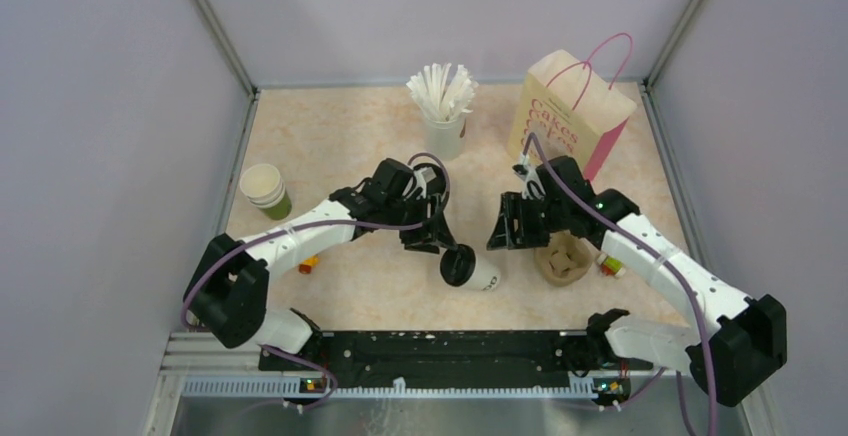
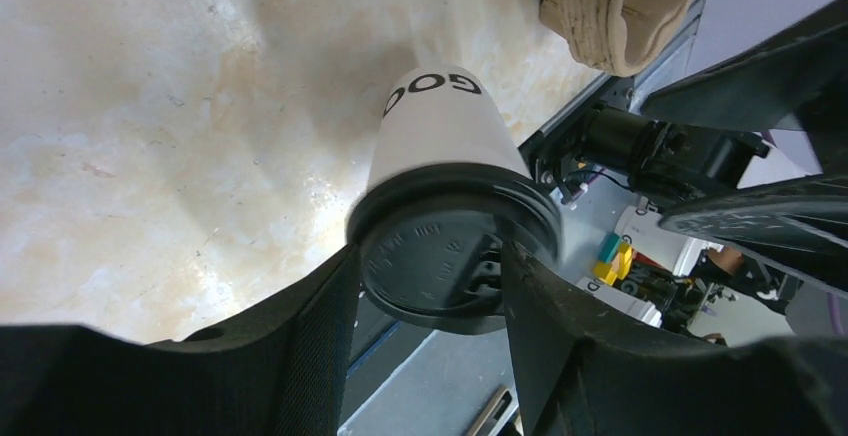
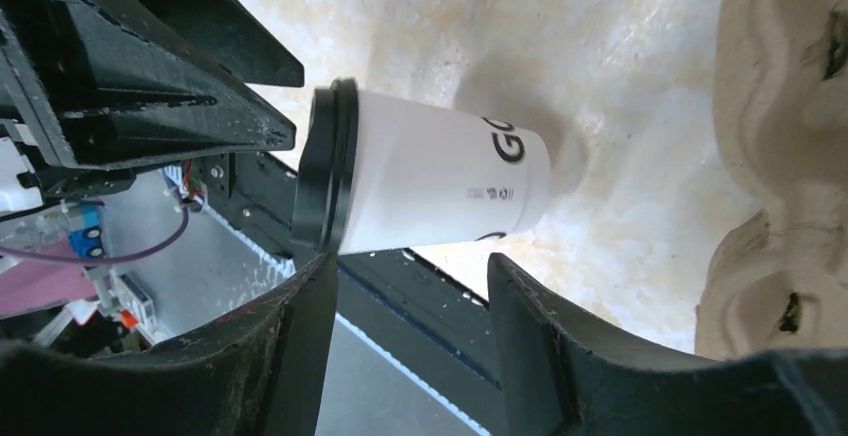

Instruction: Pack the takeout coffee

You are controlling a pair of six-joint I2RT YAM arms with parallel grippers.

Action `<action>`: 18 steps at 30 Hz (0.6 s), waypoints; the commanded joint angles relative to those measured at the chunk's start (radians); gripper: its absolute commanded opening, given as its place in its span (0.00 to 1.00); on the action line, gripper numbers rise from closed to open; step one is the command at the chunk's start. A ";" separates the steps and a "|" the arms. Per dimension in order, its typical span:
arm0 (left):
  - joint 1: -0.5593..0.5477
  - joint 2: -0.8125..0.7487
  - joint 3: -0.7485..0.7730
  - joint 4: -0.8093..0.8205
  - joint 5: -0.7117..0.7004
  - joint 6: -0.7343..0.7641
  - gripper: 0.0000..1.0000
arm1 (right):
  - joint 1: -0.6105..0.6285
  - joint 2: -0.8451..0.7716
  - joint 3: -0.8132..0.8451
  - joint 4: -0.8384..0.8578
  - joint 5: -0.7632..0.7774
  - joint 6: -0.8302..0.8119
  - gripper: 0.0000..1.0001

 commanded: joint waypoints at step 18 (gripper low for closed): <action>0.062 -0.060 0.090 -0.131 -0.143 0.080 0.60 | 0.172 0.033 0.078 -0.018 0.205 0.280 0.64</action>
